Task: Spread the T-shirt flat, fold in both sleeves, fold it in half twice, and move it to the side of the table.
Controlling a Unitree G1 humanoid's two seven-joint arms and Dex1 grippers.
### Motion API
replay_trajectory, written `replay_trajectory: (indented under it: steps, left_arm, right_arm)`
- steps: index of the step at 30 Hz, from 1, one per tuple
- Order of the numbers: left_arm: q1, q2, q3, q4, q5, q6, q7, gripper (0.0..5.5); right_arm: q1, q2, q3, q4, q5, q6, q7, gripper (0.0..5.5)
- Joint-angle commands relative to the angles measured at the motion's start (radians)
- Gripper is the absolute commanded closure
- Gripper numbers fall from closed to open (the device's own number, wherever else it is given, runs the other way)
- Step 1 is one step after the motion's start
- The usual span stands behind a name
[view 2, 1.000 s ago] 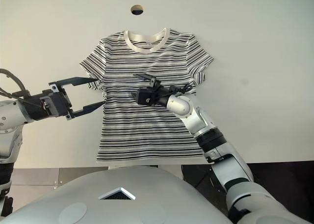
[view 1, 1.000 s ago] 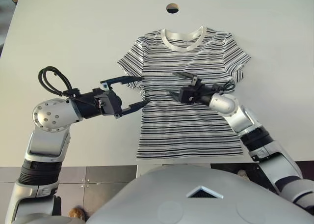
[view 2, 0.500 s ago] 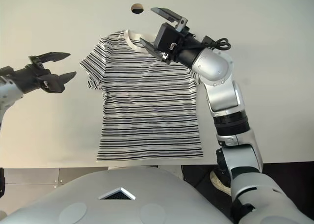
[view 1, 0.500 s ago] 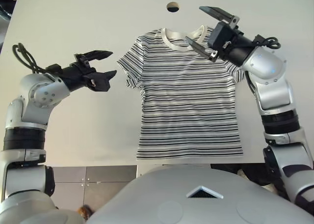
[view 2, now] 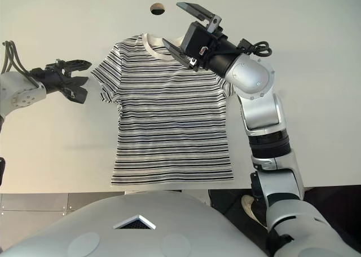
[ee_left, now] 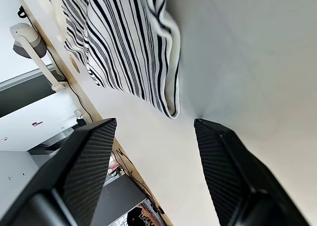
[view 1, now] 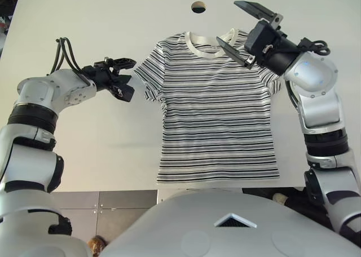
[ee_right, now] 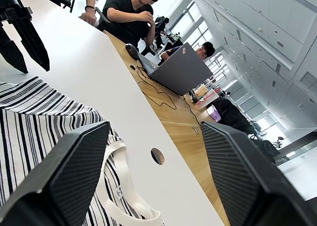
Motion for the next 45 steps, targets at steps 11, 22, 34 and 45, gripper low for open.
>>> replay_trajectory:
  steps: [11,22,34,45]
  left_arm:
    - [-0.044,-0.081,-0.111,0.095,-0.05,-0.028,0.04,2.59]
    - [-0.059,-0.061,-0.177,0.13,-0.033,-0.035,0.061,4.06]
    - [-0.047,-0.039,-0.217,0.157,-0.035,-0.019,0.094,5.39]
    - [-0.113,0.054,-0.163,0.122,-0.074,-0.035,0.118,5.39]
  right_arm:
    - [0.011,-0.004,0.013,0.014,-0.037,-0.009,-0.023,2.11]
    - [0.026,-0.002,0.017,-0.007,-0.034,-0.009,-0.034,2.08]
    - [0.026,-0.004,0.034,-0.002,-0.038,-0.035,-0.033,2.08]
    - [0.05,-0.002,0.039,-0.011,-0.06,-0.04,-0.045,2.08]
